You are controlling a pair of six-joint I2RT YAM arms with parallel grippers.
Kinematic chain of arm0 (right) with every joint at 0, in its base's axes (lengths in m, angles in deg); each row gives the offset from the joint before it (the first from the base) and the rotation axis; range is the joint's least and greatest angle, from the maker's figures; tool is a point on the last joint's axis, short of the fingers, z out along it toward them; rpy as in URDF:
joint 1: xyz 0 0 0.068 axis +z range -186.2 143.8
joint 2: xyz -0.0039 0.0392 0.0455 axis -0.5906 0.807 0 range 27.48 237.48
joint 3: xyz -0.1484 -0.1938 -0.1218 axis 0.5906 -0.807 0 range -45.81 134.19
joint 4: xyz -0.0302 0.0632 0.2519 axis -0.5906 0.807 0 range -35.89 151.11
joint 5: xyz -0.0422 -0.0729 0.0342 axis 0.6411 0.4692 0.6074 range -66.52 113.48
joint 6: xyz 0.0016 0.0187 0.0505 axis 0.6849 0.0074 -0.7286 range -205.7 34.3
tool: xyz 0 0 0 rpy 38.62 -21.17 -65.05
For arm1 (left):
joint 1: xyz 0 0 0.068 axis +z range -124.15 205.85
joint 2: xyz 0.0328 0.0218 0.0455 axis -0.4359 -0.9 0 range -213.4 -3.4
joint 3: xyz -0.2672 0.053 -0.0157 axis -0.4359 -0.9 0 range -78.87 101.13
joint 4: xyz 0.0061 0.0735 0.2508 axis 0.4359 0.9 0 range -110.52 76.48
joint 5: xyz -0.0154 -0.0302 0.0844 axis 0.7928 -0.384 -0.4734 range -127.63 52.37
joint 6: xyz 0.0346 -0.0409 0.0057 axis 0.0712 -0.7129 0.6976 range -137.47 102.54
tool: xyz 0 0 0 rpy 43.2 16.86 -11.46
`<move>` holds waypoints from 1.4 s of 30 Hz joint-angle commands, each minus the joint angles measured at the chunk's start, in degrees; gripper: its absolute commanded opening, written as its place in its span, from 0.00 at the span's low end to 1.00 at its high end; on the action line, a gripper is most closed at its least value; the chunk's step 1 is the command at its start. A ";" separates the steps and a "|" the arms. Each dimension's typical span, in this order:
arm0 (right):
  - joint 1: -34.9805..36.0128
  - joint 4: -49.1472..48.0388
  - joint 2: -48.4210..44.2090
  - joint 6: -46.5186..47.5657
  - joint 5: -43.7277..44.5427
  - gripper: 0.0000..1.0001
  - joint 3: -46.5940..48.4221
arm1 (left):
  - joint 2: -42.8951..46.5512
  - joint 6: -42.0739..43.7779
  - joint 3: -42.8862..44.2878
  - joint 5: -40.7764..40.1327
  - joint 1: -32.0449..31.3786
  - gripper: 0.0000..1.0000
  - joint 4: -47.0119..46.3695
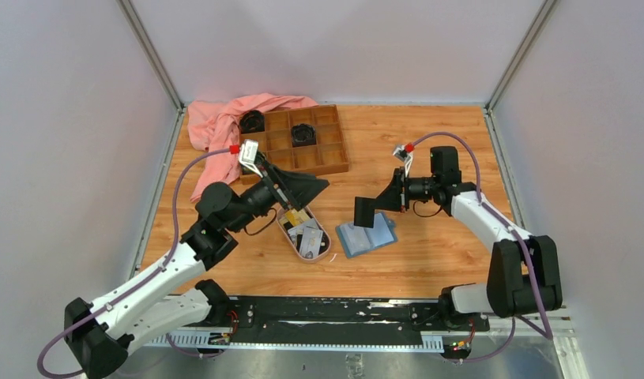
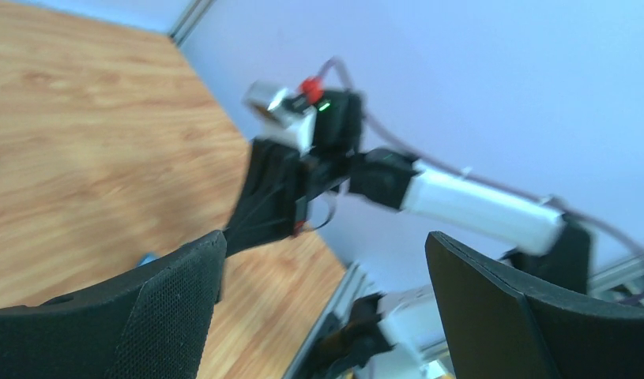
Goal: Put the credit cards into the card holder
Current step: Insert the credit card into the card holder.
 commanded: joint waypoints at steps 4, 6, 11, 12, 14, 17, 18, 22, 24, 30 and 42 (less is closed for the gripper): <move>-2.55 9.35 7.58 7.19 3.57 0.00 1.93 | -9.17 -12.67 15.78 2.28 0.18 1.00 2.22; -3.10 9.81 9.01 7.81 2.98 0.00 2.24 | -11.87 -13.86 20.84 3.02 0.04 1.00 2.31; -3.49 9.90 11.19 8.59 0.68 0.00 2.81 | -14.20 -15.51 27.55 2.41 -0.08 1.00 2.84; -3.51 9.95 11.52 8.63 0.19 0.00 2.86 | -14.21 -15.20 28.37 1.94 -0.08 1.00 3.15; -3.50 10.05 11.95 8.84 0.20 0.00 2.91 | -14.33 -14.68 30.19 1.15 -0.08 1.00 4.60; -3.62 10.61 12.23 9.48 1.16 0.00 2.95 | -14.53 -14.51 32.21 1.24 -0.08 1.00 5.56; -3.71 10.73 12.38 9.59 1.32 0.00 2.95 | -14.76 -14.42 32.73 1.58 -0.08 1.00 5.57; -3.78 11.47 13.54 10.05 1.44 0.00 3.44 | -14.91 -14.04 33.89 1.77 -0.08 1.00 5.73; -3.75 12.25 14.20 10.49 1.30 0.00 3.96 | -15.29 -13.70 35.00 2.47 -0.08 1.00 5.94; -3.81 13.16 14.47 10.97 2.47 0.00 4.32 | -16.92 -12.73 36.19 4.34 -0.47 1.00 6.44; -11.96 13.75 15.46 7.70 4.21 0.00 5.00 | -14.93 16.43 16.35 11.23 -0.25 1.00 6.27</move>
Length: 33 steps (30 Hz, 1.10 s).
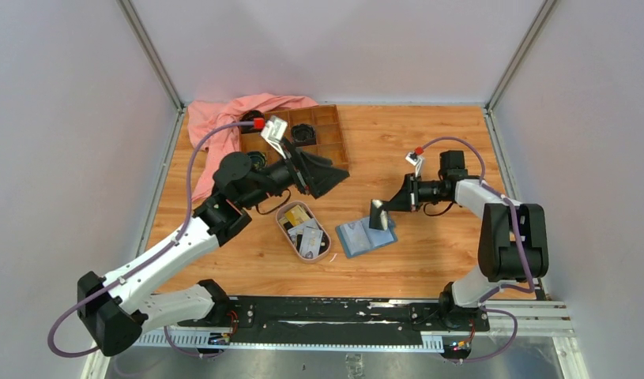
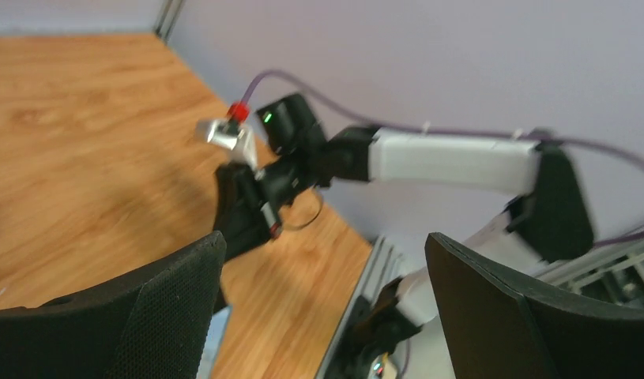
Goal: Put the credit cards into the card holder
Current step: Insert the credit card into the card holder.
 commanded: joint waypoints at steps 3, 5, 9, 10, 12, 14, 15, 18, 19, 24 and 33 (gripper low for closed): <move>-3.32 3.06 2.83 -0.68 -1.49 0.00 2.79 | -3.36 11.76 -7.13 6.06 -0.11 0.98 0.94; -3.32 3.96 4.48 -0.65 -2.00 0.00 3.37 | -4.82 13.20 -8.69 5.75 -0.37 0.93 0.94; -3.26 7.65 8.04 1.83 -2.55 0.00 4.98 | -8.54 14.48 -10.42 5.12 -0.58 0.75 0.93; -3.29 8.06 8.58 2.07 -2.60 0.00 5.05 | -10.13 14.66 -10.32 5.59 -0.77 0.72 0.86; -3.23 8.72 9.56 2.61 -2.88 0.00 5.22 | -13.48 14.70 -9.84 6.61 -1.32 0.62 0.81; -3.09 9.64 10.32 3.18 -3.31 0.00 5.40 | -17.19 15.30 -9.11 7.56 -1.71 0.54 0.76; -2.94 9.99 10.55 3.45 -3.56 0.00 5.48 | -18.41 15.74 -8.90 7.66 -1.90 0.50 0.70; -2.36 10.27 10.77 3.70 -3.84 0.00 5.30 | -21.43 16.39 -8.92 7.42 -2.34 0.44 0.63; -2.14 10.27 10.88 3.72 -3.92 0.00 5.32 | -22.15 16.61 -9.01 7.48 -2.51 0.43 0.69; -0.11 10.27 11.91 3.72 -3.38 0.00 5.40 | -25.85 17.24 -9.91 6.82 -3.56 0.42 0.59; 0.95 10.27 13.12 3.61 -1.55 0.00 6.01 | -33.48 17.43 -9.34 6.60 -3.86 0.38 -0.02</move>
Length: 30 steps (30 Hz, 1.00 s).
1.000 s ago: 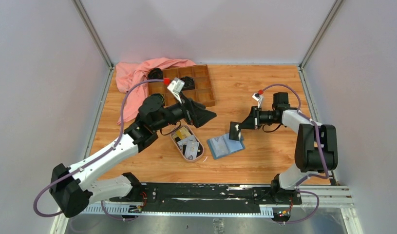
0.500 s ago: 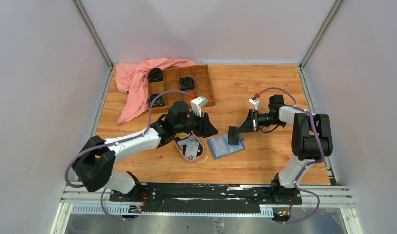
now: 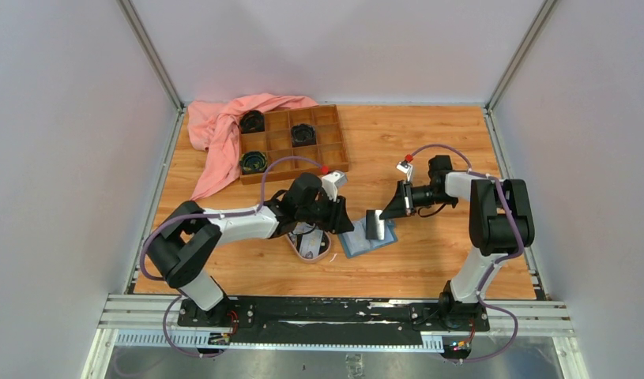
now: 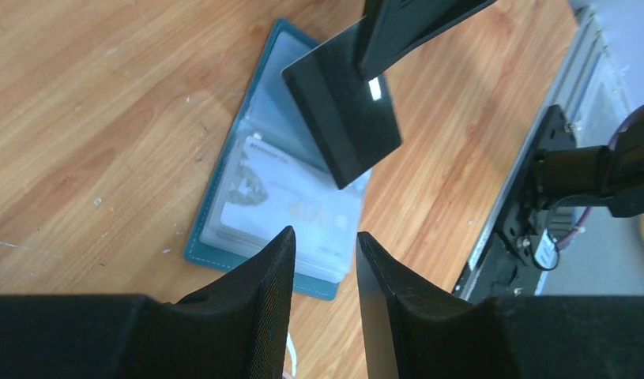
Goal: Put the credit cards into the card holder
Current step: Insert the credit card into the card holder.
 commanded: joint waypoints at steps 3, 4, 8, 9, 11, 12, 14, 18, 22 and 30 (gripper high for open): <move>0.94 1.66 1.00 1.27 1.74 0.00 1.67 | -4.42 1.36 0.88 0.01 -0.49 0.38 -0.99; 0.94 1.64 1.01 1.27 2.27 0.00 1.69 | -4.66 1.45 0.96 -0.12 -0.49 0.38 -0.99; 0.94 1.66 1.29 1.36 3.36 0.00 1.87 | -5.88 1.32 1.14 0.11 -0.58 0.38 -1.08; 0.94 1.66 1.43 1.36 3.69 0.00 1.87 | -6.21 1.20 1.21 0.17 -0.58 0.38 -1.08; 0.99 1.66 1.63 1.36 3.71 0.00 1.87 | -6.75 1.19 1.24 0.24 -0.58 0.38 -1.08; 1.06 1.66 1.81 1.36 3.70 0.00 1.87 | -6.94 1.19 1.24 0.26 -0.58 0.38 -1.08; 1.47 1.66 2.07 1.44 3.56 0.00 1.86 | -7.37 1.14 1.24 0.16 -0.58 0.38 -1.08; 2.27 1.83 2.63 1.53 3.03 0.00 1.95 | -8.22 1.10 1.15 0.26 -0.58 0.38 -1.08; 2.78 2.00 2.98 1.71 3.29 0.00 1.96 | -9.38 0.85 1.06 0.33 -0.58 0.37 -1.08; 3.84 5.02 4.10 3.89 5.29 0.00 2.74 | -10.31 0.27 0.80 -0.53 -0.58 0.36 -1.02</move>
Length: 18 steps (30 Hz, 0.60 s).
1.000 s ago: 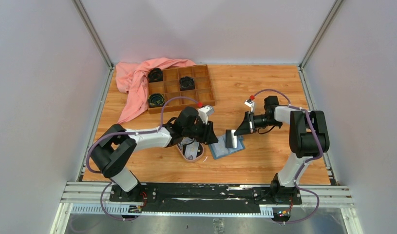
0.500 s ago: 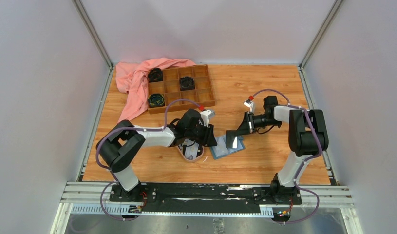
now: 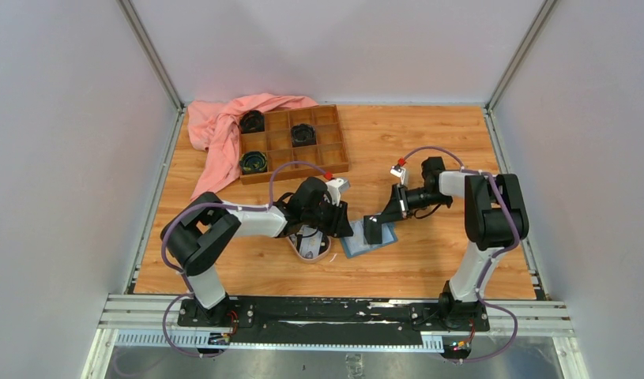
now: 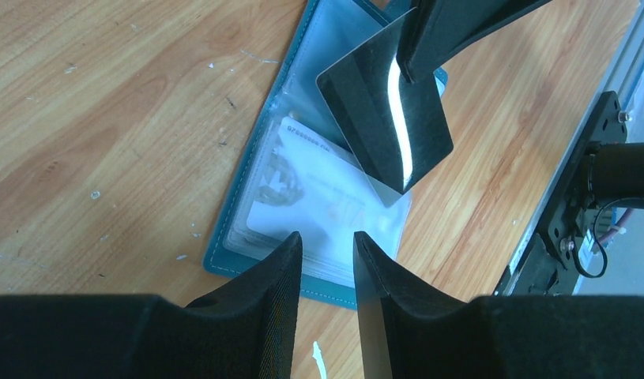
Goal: Put the credit cards into the card holder
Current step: Insert the credit card into the card holder.
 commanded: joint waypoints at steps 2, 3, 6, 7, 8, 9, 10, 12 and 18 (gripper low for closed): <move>2.10 5.19 1.16 3.79 3.83 0.00 1.97 | -1.80 0.02 0.32 -0.72 -0.49 0.36 0.74; 2.42 5.34 0.99 3.86 4.42 0.00 1.92 | -1.94 0.07 0.36 -0.79 -0.49 0.36 0.74; 3.62 5.40 0.72 3.18 6.68 0.00 2.11 | -2.18 0.07 0.54 -0.89 -0.49 0.36 0.74; 4.08 5.40 0.71 2.75 7.50 0.00 2.27 | -2.18 0.03 0.54 -0.97 -0.49 0.36 0.71; 4.49 5.35 0.88 2.09 8.29 0.00 2.44 | -2.18 0.02 0.56 -0.93 -0.49 0.36 0.73; 4.98 5.44 1.16 1.65 8.98 0.00 2.65 | -2.18 0.04 0.55 -1.00 -0.49 0.36 0.74; 5.44 5.49 1.49 1.26 9.35 0.00 2.76 | -2.16 0.03 0.54 -1.01 -0.49 0.36 0.74; 6.13 5.51 2.29 0.30 10.19 0.00 3.19 | -2.16 0.09 0.47 -1.08 -0.49 0.36 0.69; 6.62 5.29 2.58 -2.70 13.04 0.00 3.48 | -2.37 0.06 0.53 -1.14 -0.49 0.36 0.74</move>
